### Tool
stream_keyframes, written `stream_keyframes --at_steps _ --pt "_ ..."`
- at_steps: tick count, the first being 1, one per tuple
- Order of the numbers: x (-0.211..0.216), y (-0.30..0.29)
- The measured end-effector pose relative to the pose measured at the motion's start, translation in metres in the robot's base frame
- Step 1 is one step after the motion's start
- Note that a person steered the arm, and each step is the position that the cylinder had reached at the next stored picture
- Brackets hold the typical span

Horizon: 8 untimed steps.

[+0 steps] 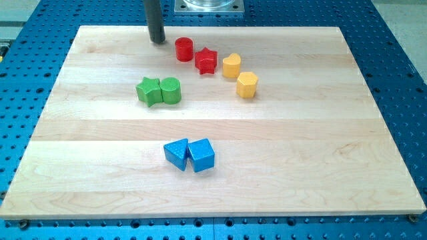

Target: Push the red blocks towards the yellow blocks

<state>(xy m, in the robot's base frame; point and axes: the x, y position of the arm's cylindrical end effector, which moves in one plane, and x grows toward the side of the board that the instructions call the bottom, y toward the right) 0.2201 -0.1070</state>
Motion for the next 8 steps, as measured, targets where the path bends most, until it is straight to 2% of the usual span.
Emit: stream_keyframes --at_steps 1,2,3,4,5,7,8 --pt "0.041 0.014" --pt "0.049 0.017" --pt "0.034 0.028" --pt "-0.009 0.032" --pt "-0.012 0.051" --pt "0.076 0.04" --pt "0.106 0.031"
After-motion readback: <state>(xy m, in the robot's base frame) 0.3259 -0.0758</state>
